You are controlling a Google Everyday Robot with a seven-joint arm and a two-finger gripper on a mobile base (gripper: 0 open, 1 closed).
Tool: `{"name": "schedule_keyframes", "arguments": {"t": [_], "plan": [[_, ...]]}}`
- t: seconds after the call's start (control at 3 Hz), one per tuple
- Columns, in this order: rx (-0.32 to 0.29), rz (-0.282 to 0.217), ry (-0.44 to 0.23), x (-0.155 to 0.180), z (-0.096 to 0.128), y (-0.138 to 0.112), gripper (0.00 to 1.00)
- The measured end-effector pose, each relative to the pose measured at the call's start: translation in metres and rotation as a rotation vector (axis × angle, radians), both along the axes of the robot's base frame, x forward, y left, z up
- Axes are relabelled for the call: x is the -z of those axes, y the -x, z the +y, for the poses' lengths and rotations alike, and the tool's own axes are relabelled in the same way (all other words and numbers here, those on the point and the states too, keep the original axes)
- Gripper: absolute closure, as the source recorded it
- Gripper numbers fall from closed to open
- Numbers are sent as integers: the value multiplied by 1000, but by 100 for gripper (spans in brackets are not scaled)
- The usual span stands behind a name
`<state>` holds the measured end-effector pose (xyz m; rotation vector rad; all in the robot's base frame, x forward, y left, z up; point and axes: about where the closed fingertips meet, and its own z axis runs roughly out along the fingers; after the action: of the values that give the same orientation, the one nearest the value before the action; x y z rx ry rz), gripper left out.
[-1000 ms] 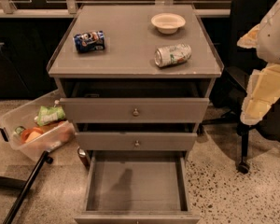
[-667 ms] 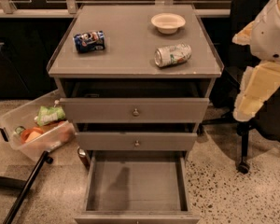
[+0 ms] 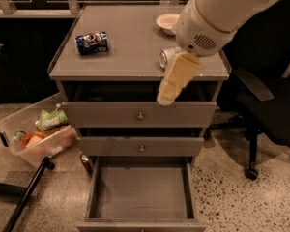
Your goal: Place pepsi can into bottom drawer
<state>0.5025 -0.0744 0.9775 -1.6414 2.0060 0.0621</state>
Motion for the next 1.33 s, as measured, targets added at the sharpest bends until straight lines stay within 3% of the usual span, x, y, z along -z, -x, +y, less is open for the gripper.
{"name": "schedule_keyframes", "arguments": {"t": [0.67, 1.0, 1.33], "plan": [[11, -25, -15, -6, 2, -4, 0], [52, -20, -92, 8, 5, -34, 0], [21, -73, -219, 11, 37, -90, 0]]}}
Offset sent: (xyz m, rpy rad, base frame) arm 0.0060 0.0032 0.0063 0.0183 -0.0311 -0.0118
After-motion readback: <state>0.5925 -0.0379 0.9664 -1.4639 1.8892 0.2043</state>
